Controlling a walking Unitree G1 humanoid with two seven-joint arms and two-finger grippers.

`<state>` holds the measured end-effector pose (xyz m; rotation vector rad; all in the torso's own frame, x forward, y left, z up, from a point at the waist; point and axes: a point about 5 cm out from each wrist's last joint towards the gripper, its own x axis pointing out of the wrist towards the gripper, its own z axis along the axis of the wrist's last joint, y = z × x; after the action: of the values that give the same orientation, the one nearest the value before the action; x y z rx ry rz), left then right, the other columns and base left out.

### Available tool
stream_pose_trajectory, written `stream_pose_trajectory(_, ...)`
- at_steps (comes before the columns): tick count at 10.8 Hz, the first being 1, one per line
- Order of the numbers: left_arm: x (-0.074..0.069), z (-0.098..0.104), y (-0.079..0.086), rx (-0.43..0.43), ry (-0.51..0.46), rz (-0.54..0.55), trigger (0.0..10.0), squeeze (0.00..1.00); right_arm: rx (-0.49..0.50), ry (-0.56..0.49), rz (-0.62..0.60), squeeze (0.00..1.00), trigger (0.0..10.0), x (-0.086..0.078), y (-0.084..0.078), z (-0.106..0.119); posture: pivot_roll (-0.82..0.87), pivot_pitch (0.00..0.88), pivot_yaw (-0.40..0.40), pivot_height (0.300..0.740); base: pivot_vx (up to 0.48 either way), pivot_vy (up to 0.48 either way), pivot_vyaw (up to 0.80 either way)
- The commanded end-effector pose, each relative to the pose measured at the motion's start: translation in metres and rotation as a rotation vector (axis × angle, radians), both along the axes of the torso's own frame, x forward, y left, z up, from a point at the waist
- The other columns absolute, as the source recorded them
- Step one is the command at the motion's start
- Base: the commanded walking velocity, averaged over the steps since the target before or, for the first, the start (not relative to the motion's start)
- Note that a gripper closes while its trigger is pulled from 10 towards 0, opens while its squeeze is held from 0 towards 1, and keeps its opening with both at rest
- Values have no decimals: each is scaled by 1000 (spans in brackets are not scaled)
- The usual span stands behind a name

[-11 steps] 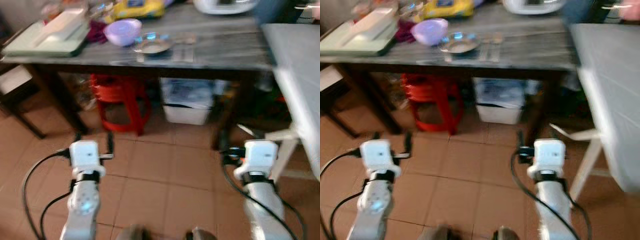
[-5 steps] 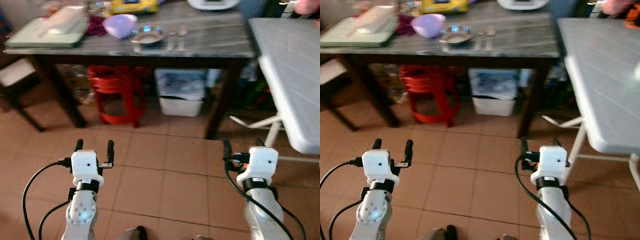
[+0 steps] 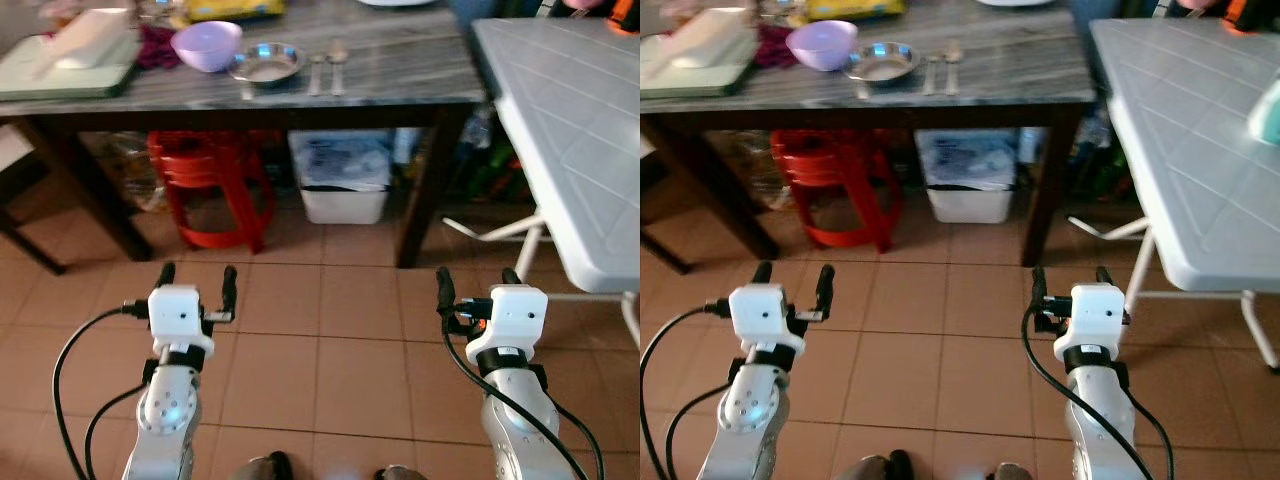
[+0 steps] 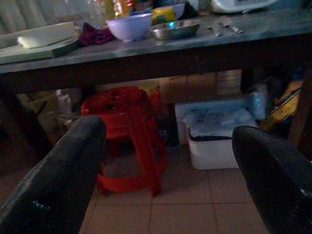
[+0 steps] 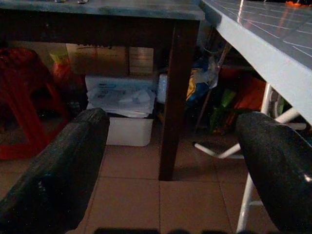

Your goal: Setting the table

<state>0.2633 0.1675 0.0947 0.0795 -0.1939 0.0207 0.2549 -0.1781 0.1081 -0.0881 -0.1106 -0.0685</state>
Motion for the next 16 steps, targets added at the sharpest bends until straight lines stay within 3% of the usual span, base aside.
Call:
stream_pose_trajectory(1, -3, -4, 4, 2, 16, 6, 10000, 0, 5, 5, -9, 0, 10000, -2, -1, -3, -108, 166, 72, 740, 0, -319, 0)
stream_pose_trajectory(16, -3, -3, 1, 11, 19, -19, 10000, 0, -6, -5, -18, 0, 10000, 0, -1, -2, -105, 177, 84, 740, 0, -405, 0)
